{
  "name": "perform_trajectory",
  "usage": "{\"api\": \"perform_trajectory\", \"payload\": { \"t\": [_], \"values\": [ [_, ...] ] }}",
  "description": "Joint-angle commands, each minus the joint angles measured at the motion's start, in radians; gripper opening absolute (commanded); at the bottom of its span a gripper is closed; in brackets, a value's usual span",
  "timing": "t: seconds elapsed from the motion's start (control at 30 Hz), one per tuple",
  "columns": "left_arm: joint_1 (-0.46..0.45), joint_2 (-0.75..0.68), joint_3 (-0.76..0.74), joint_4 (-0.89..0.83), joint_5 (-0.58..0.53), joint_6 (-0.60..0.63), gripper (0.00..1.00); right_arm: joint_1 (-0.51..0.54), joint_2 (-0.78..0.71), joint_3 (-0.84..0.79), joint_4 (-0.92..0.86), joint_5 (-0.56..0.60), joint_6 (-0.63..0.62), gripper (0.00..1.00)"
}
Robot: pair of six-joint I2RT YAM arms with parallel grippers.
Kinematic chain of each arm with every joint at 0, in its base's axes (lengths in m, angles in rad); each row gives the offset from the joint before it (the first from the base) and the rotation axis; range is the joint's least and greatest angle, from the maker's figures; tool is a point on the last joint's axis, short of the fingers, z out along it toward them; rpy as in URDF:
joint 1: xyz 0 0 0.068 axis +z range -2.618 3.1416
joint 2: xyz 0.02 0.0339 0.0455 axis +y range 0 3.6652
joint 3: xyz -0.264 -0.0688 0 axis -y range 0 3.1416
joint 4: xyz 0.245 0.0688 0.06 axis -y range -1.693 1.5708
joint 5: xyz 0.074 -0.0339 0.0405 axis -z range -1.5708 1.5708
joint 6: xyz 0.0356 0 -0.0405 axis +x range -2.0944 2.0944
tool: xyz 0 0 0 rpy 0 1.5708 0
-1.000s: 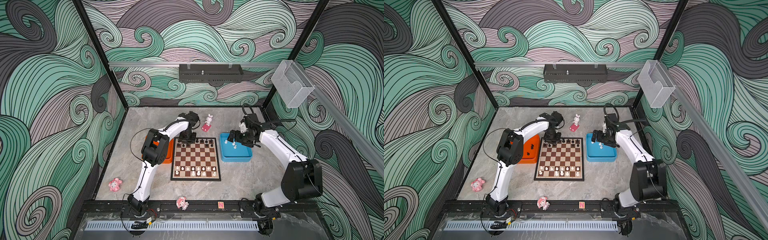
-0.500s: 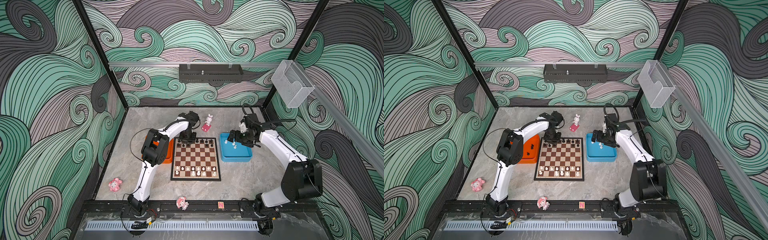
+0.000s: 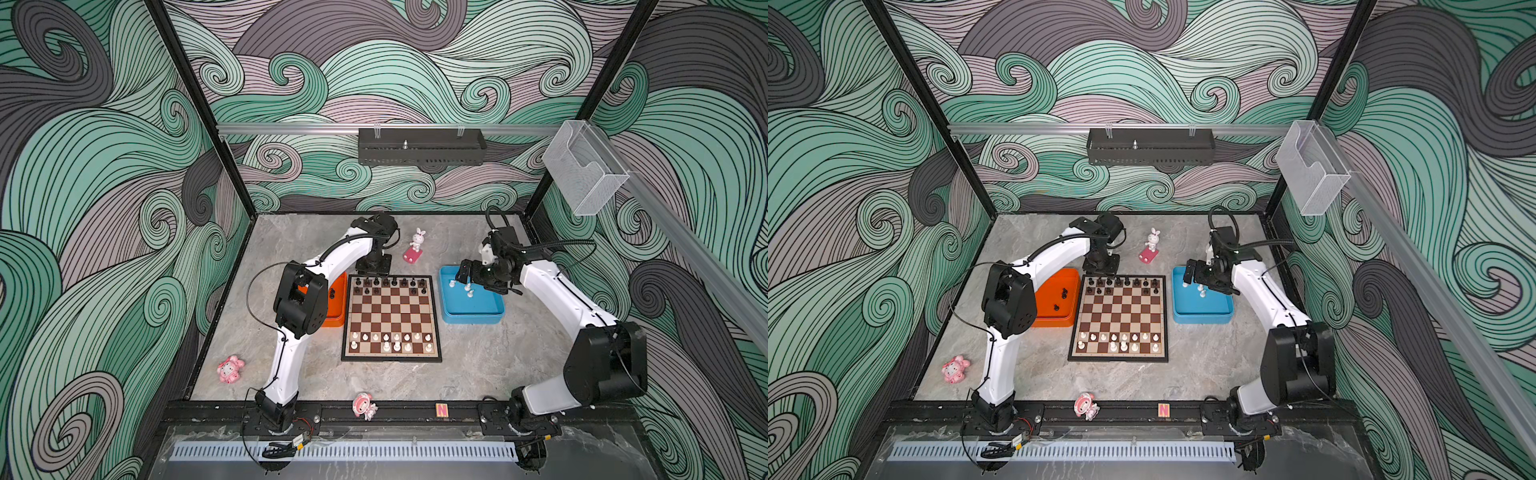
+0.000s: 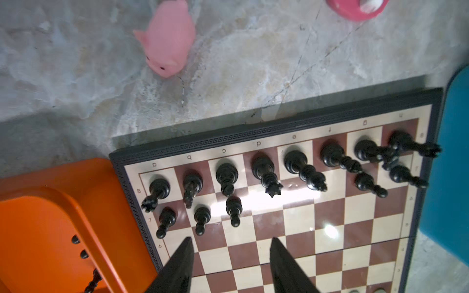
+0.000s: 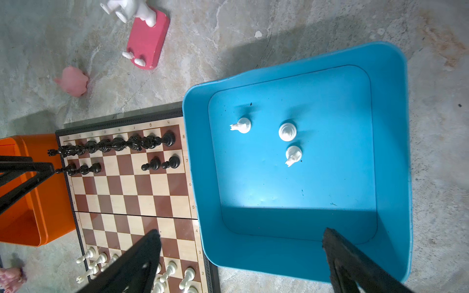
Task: Set up the chess pieces on the board
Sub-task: 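Lower the black pawn onto the board and open the left gripper, then move the left gripper over the orange tray while the right lowers to the blue tray, then lower the right gripper into the blue tray and grasp a white pawn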
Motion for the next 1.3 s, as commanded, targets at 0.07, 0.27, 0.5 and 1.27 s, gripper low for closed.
{"api": "perform_trajectory", "payload": {
  "t": [0.07, 0.27, 0.5, 1.27],
  "values": [
    [0.012, -0.092, 0.034, -0.043, -0.074, 0.007, 0.70, -0.012, -0.027, 0.043, -0.031, 0.048, -0.009, 1.00],
    [0.097, -0.180, -0.031, -0.003, -0.118, 0.018, 0.97, -0.021, 0.007, 0.093, -0.077, 0.101, -0.043, 1.00],
    [0.296, -0.260, -0.147, 0.049, -0.084, 0.038, 0.98, -0.046, 0.121, 0.158, -0.115, 0.111, -0.038, 0.91],
    [0.496, -0.250, -0.250, 0.120, 0.055, 0.042, 0.98, -0.058, 0.341, 0.120, -0.057, 0.111, 0.157, 0.44]
  ]
}}
